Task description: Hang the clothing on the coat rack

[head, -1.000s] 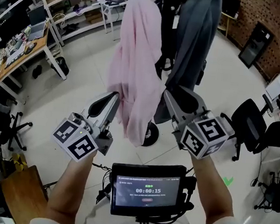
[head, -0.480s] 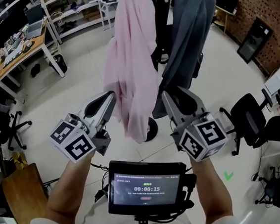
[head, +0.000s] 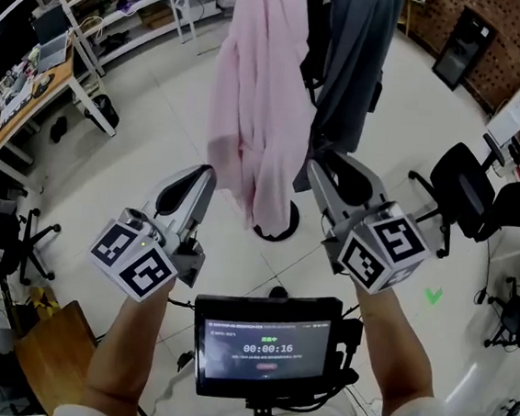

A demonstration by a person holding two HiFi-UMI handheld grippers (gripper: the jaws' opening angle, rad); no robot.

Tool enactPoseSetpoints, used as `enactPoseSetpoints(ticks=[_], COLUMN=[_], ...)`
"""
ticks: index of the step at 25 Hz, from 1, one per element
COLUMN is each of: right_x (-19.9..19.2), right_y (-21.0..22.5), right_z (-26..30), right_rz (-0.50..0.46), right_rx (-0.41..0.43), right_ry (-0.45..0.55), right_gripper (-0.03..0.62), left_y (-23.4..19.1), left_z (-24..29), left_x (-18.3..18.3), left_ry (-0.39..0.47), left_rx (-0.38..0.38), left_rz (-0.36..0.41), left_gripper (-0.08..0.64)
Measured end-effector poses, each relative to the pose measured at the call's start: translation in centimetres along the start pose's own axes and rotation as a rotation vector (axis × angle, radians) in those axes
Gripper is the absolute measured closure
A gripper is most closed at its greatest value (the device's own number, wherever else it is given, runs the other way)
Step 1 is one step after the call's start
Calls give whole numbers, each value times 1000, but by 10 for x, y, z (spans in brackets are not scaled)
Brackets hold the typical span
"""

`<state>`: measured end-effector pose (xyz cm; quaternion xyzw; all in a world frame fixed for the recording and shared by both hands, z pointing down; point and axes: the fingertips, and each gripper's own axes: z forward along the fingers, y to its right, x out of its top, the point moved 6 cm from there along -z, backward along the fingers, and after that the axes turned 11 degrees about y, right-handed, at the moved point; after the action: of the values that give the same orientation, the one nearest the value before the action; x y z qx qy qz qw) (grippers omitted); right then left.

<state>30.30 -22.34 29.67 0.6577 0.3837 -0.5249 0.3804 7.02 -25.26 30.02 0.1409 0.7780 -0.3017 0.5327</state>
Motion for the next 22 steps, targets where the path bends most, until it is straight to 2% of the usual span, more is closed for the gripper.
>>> enactPoseSetpoints(ticks=[11, 22], right_x=[-6, -2], right_y=[-52, -94], right_z=[-43, -76], right_rz=[-13, -52], right_rx=[-64, -64], right_ry=[-29, -37], right_gripper=[502, 508], left_y=[24, 51], left_z=[-41, -75], left_x=[-4, -9], left_ry=[-49, -62], left_rx=[-82, -129], left_rz=[-19, -45], left_gripper=[560, 560])
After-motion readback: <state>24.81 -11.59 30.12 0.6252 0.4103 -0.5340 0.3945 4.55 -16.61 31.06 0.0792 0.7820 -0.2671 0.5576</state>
